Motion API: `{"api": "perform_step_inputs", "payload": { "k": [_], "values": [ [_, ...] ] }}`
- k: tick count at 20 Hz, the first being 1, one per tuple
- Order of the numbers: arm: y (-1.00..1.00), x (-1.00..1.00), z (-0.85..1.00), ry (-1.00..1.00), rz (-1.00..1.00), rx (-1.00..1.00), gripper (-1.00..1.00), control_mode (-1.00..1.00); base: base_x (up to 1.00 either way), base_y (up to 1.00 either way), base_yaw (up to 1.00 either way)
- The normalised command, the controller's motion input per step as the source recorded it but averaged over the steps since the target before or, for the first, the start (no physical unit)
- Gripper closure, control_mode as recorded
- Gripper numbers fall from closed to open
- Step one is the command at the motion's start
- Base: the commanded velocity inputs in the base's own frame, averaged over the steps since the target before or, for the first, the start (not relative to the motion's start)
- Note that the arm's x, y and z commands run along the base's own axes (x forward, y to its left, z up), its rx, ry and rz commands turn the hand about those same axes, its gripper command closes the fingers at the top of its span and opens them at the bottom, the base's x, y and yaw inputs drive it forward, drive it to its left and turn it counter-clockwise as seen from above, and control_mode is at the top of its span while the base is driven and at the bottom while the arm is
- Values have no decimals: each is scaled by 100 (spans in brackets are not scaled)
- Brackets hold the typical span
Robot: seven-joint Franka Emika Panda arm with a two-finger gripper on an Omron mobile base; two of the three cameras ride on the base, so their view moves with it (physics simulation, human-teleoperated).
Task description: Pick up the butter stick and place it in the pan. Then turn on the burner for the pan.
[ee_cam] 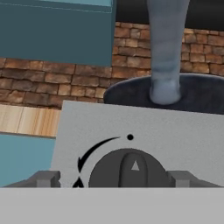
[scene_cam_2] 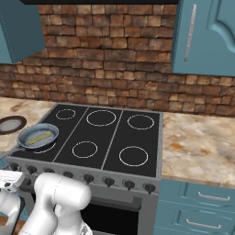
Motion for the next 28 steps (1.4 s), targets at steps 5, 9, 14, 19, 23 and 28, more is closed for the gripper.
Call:
{"api": "perform_step_inputs", "payload": {
  "k": [5,9,14,19,23,28],
  "values": [
    [0,0,0,0,0,0,100,-100,0,0,0],
    [-3,0,0,0,0,0,100,-100,0,0,0],
    [-10,0,0,-3,0,0,100,-100,0,0,0],
    [-13,0,0,0,0,-9,100,-100,0,0,0],
    [-6,0,0,0,-1,-19,100,-100,0,0,0],
    [0,0,0,0,-4,-22,100,-100,0,0,0]
  ]
}}
